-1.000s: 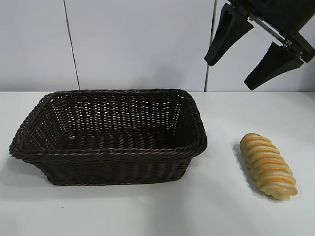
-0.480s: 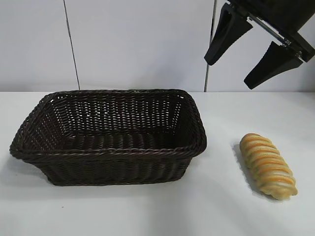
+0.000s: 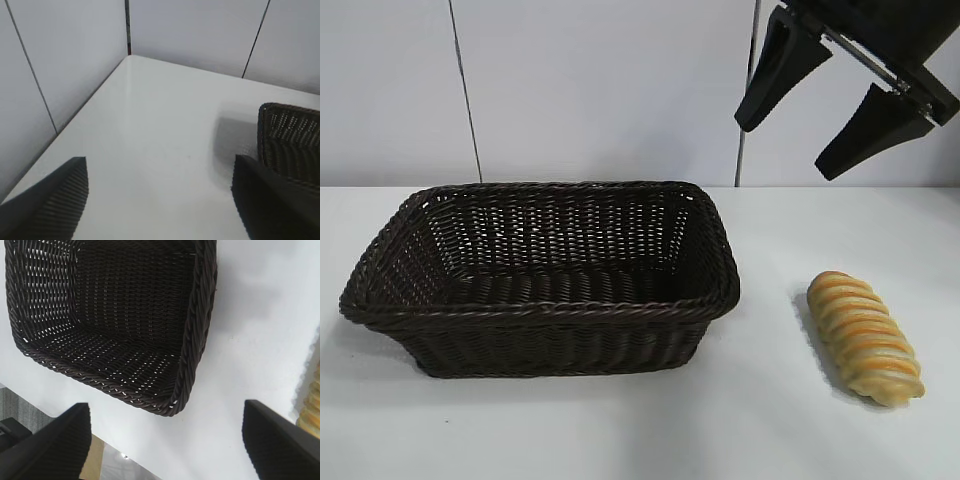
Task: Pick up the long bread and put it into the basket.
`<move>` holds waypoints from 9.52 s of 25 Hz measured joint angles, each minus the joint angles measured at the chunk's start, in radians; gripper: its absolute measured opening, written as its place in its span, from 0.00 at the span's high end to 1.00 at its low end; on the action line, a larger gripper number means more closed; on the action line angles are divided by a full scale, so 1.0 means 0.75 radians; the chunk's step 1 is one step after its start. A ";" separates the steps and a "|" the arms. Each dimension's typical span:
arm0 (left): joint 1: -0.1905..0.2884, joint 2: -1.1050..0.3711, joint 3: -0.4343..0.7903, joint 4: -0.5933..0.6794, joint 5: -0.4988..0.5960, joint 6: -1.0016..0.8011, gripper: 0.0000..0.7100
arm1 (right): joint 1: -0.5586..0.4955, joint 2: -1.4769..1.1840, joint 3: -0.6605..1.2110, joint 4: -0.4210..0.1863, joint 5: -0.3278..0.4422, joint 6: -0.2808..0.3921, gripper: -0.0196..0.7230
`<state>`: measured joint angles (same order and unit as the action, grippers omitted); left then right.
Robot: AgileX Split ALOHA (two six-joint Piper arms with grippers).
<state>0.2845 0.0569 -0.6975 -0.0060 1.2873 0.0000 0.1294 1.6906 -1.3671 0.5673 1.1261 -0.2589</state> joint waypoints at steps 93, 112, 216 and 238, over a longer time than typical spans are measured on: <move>-0.357 0.000 0.213 -0.015 -0.002 -0.027 0.19 | 0.000 0.267 0.449 -0.653 -0.714 0.484 0.21; -0.357 0.000 0.213 -0.015 -0.002 -0.027 0.19 | 0.000 0.211 0.207 -0.675 -0.413 0.484 0.87; -0.357 0.000 0.213 -0.015 -0.002 -0.027 0.20 | 0.072 -0.055 -0.822 -1.101 0.175 0.481 0.31; -0.357 0.000 0.213 -0.015 -0.002 -0.027 0.20 | -0.418 -0.781 -0.693 -0.939 0.187 0.371 0.31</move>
<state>0.0169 0.0569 -0.5378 -0.0173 1.2858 -0.0203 -0.1843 1.1052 -1.8868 -0.1369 1.2664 0.0196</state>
